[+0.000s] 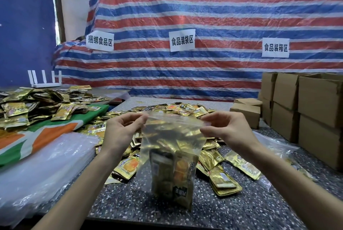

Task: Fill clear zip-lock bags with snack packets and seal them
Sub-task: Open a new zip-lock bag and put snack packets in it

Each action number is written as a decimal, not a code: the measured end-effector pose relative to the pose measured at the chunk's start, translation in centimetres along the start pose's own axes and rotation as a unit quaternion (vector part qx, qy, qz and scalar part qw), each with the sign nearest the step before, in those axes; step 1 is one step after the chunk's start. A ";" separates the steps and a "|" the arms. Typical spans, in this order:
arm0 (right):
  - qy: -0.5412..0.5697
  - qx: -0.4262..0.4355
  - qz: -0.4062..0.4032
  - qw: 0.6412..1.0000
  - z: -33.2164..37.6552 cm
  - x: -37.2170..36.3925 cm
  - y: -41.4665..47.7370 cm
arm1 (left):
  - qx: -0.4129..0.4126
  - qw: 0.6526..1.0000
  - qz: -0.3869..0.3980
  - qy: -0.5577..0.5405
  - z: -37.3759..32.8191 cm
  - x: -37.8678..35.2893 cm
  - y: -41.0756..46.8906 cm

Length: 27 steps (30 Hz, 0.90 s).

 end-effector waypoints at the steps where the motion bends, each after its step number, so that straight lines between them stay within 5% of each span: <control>1: 0.013 -0.003 0.006 1.000 0.1 0.1 0.0 | 0.001 1.000 -0.004 -0.007 -0.2 0.1 0.0; 11: -0.022 0.029 -0.052 0.998 0.8 1.0 0.7 | -0.039 0.998 0.032 0.036 -1.3 -0.7 -0.7; 15: -0.115 0.029 -0.049 0.992 0.4 0.6 0.3 | -0.057 0.995 0.053 0.066 -1.1 -2.0 -1.4; 21: -0.366 0.151 0.005 0.918 3.2 -2.7 0.1 | -0.099 0.992 0.036 0.065 -2.0 -3.6 -2.3; 27: -0.395 0.177 0.055 0.900 6.0 -5.8 0.8 | -0.110 0.992 0.023 0.062 -2.6 -4.0 -2.8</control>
Point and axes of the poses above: each hand's wrist, its own y-axis towards the middle knuckle, its own x-axis out of the back of the hand, z = x × y, the point moved 2 cm from there along y, towards the middle knuckle, and after that the axes turned 7 degrees about -x, right-handed, at the moved point
